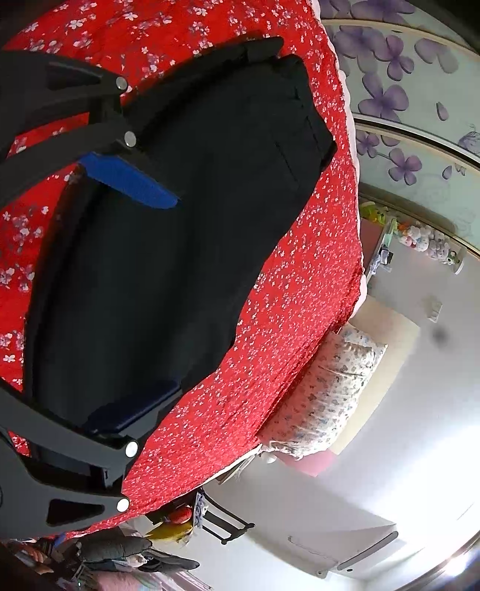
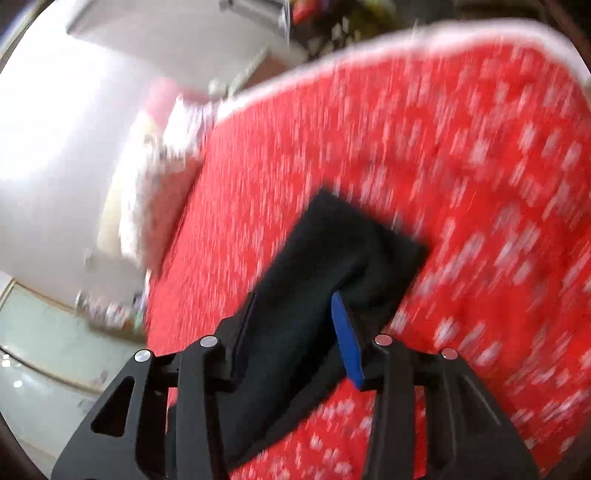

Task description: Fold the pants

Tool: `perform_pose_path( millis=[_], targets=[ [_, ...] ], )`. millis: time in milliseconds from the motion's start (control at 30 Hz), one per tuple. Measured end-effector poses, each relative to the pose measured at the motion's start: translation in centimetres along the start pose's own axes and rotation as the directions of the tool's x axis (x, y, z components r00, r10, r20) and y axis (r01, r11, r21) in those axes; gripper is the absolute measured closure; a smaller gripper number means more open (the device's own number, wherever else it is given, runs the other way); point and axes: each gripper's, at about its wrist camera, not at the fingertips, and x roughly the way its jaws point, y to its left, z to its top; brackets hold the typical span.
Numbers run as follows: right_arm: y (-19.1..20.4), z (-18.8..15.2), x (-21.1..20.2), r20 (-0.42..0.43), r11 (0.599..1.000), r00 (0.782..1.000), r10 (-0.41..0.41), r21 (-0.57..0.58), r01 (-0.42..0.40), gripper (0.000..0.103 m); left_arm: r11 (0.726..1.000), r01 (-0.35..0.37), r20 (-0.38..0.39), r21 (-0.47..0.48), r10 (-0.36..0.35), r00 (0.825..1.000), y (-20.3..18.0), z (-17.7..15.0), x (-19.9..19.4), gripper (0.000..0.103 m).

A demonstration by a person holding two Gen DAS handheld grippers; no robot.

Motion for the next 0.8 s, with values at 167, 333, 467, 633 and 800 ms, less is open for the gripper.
perform_pose_path(
  millis=[167,333,467,633,800],
  targets=[
    [0.9,-1.6,3.2,-0.142,0.997,0.987,-0.074,-0.037,0.069,0.062,1.000,0.008,-0.014,0.012,-0.007,1.000,-0.2,-0.1,0.2,0.009],
    [1.1,-0.9,4.0,-0.048,0.988,0.988,-0.148,-0.060,0.145,0.062,1.000,0.007,-0.041,0.005,-0.006,0.999,-0.2,-0.4,0.8,0.008],
    [0.1,-0.7,5.0,-0.001,0.994,0.995,-0.103,-0.027,0.103,0.086,1.000,0.007,-0.058,-0.012,-0.008,0.998,0.2,-0.5,1.2,0.008],
    [6.7,-1.3,1.2,0.248,0.923,0.969,-0.012,-0.369,0.105,0.095,1.000,0.010,-0.049,-0.012,-0.011,0.999,0.2,-0.2,1.0,0.008],
    [2.8,-1.0,2.4,0.123,0.907,0.935,-0.331,-0.230,0.352,0.095,1.000,0.009,-0.054,-0.030,-0.011,0.998,0.7,-0.1,1.0,0.008]
  ],
)
